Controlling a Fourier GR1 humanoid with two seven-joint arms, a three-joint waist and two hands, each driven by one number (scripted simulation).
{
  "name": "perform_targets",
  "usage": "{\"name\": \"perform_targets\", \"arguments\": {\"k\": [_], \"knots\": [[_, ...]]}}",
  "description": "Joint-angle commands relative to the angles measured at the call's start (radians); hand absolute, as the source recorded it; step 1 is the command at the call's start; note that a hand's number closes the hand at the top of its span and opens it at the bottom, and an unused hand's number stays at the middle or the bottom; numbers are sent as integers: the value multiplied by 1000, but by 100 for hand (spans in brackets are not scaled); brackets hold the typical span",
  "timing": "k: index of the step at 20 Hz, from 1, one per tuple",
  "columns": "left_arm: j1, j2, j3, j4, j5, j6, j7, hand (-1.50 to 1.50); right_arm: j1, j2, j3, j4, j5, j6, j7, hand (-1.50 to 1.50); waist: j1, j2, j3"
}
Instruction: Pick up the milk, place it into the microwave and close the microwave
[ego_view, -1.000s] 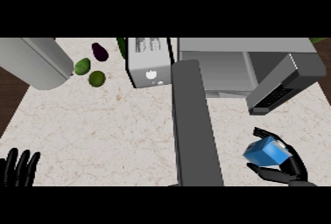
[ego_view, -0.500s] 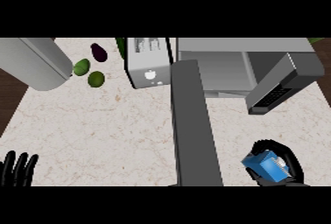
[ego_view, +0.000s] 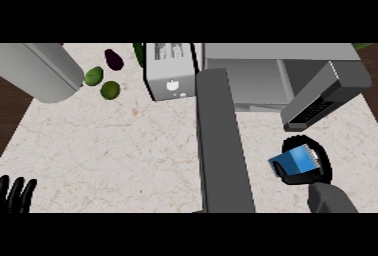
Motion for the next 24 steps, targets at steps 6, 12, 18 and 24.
{"name": "perform_targets", "arguments": {"k": [6, 12, 18, 24], "knots": [[53, -26, 10, 13, -13, -27, -49, -150, 102, 96, 125, -332, 26, -33, 123, 150, -21, -8, -3], [85, -28, 20, -28, -19, -44, -40, -150, 306, 115, 188, -733, -9, -101, 355, 150, -24, -9, -3], [113, -17, 60, -63, 60, -90, -19, -150, 407, 174, 223, -948, -42, -180, 501, 150, -14, -4, -1], [108, -34, 85, -9, 40, -106, -65, -150, 364, 213, 274, -1065, 32, -317, 622, 150, -9, -3, -1]]}}
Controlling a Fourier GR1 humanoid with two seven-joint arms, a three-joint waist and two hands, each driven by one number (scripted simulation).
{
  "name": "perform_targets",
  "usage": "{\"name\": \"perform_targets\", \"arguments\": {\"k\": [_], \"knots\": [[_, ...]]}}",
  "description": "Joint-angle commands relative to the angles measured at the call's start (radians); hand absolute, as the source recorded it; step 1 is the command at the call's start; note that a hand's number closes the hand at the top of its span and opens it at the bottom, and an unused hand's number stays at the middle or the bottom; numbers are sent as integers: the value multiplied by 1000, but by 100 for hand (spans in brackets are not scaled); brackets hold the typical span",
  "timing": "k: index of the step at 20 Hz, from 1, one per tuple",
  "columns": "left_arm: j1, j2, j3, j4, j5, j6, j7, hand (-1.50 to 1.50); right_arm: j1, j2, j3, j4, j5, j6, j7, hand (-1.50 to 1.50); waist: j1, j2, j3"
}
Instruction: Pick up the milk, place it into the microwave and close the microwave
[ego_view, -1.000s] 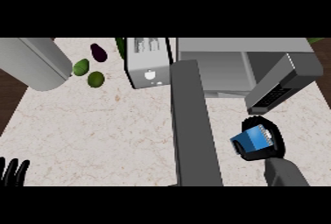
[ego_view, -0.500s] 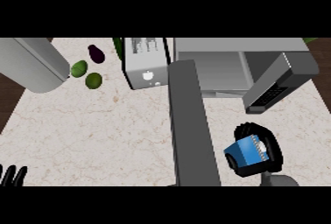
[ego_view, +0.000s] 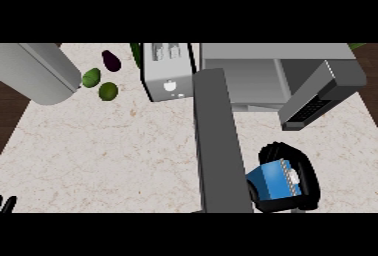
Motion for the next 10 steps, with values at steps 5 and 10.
{"name": "perform_targets", "arguments": {"k": [5, 10], "knots": [[-71, 45, 112, -11, 106, -15, 102, -150, -142, 20, 129, 12, 39, -231, 28, 150, 5, 2, 1], [-51, 53, 140, 59, 80, -67, 23, -150, -321, 19, 30, 204, 108, -320, 31, 150, 13, 4, 0]]}}
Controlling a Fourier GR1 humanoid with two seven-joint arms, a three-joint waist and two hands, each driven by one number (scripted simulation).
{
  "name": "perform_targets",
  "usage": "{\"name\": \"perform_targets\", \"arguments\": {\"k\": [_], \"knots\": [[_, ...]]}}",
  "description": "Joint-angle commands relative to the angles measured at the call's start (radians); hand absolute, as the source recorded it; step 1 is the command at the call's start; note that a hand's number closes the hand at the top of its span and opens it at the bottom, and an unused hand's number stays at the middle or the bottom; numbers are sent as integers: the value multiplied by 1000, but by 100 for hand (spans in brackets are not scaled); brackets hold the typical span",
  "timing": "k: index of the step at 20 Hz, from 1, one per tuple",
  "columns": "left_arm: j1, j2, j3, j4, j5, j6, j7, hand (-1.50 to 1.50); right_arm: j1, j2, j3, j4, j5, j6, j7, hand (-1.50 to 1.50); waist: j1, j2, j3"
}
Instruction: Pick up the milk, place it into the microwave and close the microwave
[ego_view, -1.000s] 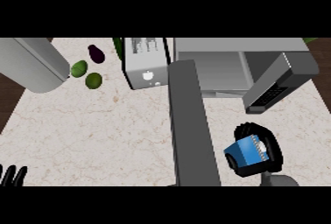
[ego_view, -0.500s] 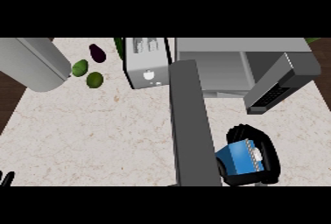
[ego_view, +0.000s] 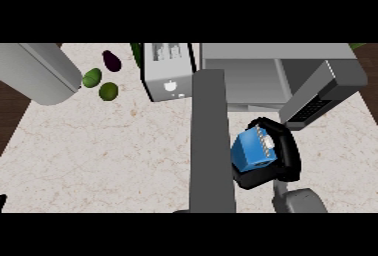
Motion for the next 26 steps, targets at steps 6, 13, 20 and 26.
{"name": "perform_targets", "arguments": {"k": [6, 13, 20, 26], "knots": [[6, 18, 46, 53, 20, -76, -38, -150, -277, 36, -73, 312, 44, -219, 49, 150, 21, 4, -3], [-85, 39, 85, 94, 28, -50, 27, -150, -460, 30, -251, 721, 2, -138, -186, 150, 22, 9, -2], [-116, 52, 111, 118, 65, -75, 48, -150, -653, -13, -326, 1028, 31, -138, -373, 150, 35, 14, -2], [-153, 68, 127, 162, 59, -97, 27, -150, -704, -18, -364, 1168, 50, -192, -541, 150, 50, 21, -1]]}}
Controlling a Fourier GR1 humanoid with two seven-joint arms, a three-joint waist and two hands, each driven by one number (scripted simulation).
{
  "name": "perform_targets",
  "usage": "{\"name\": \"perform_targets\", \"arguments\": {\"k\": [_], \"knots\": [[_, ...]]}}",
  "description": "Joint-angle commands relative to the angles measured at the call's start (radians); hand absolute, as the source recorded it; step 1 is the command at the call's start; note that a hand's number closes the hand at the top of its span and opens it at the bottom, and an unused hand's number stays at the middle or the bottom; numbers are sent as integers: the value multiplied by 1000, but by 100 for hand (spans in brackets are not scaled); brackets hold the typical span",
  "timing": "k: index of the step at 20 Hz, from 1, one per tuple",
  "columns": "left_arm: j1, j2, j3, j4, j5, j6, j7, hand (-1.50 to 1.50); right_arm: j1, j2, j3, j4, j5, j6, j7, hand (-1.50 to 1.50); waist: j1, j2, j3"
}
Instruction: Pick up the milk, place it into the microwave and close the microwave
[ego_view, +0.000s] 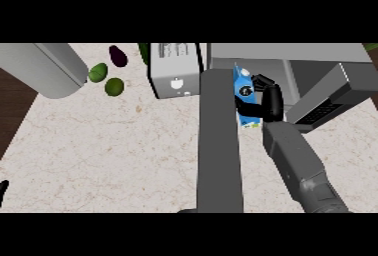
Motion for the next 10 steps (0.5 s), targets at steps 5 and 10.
{"name": "perform_targets", "arguments": {"k": [5, 10], "knots": [[-43, -3, 9, 38, -14, 1, -11, -150, -168, -58, -12, 169, 63, -125, -32, 150, 25, 8, -2], [-54, 1, -7, 20, 1, 1, 35, -150, -184, -61, 51, 216, 160, -317, -84, 150, 37, 13, -2]]}}
